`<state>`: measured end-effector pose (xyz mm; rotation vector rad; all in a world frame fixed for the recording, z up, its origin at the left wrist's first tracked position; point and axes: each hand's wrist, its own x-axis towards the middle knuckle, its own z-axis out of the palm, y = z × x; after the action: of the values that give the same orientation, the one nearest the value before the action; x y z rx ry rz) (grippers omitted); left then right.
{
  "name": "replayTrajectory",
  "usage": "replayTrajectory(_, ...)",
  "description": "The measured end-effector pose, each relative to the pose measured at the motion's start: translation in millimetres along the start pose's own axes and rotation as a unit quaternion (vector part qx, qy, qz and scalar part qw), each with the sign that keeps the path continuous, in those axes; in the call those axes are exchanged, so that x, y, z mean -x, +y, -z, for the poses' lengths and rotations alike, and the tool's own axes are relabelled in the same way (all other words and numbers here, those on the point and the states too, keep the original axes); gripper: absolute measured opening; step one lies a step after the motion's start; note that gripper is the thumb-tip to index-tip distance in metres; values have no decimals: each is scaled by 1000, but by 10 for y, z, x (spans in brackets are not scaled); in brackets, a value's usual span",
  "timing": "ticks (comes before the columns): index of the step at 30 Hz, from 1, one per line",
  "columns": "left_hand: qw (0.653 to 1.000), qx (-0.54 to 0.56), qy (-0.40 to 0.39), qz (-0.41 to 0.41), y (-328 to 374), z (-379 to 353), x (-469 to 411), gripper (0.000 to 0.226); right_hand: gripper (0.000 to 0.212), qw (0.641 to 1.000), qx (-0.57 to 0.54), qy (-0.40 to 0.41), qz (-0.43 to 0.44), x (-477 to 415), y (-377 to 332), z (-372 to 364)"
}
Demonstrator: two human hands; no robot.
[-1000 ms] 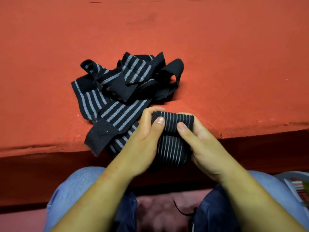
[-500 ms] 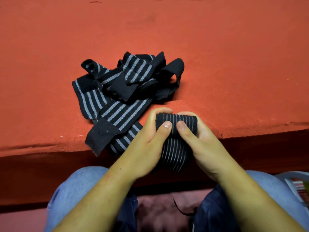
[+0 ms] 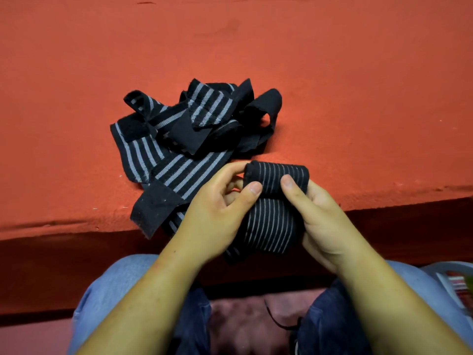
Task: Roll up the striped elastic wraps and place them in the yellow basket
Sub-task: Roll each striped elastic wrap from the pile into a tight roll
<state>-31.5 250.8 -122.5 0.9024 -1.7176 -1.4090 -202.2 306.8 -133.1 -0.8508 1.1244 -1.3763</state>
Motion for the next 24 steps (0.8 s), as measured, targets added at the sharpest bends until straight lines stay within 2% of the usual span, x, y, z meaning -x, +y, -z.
replayTrajectory(3, 1000, 11, 4, -5, 11, 20, 3, 29, 48, 1000, -14, -12, -20, 10, -27, -28)
replayTrajectory(9, 998, -41, 17, -43, -11, 28, 4, 38, 58, 998, -29, -14, -53, 13, -28, -32)
replayTrajectory(15, 997, -55, 11, -48, 9, 25, 16, 43, 52, 999, -30, 18, -39, 7, -52, -34)
replayTrajectory(20, 1000, 1, -26, 7, 32, 29, 41, 48, 30, 998, -26, 45, -20, -19, -12, 26)
replayTrajectory(23, 1000, -10, -10, 25, -2, 12, 23, 41, 18, 999, -16, 38, -10, -13, -4, 45)
replayTrajectory(24, 999, -15, -9, 30, -14, 4, 19, 44, 20, 999, -16, 29, -4, -15, 5, 50)
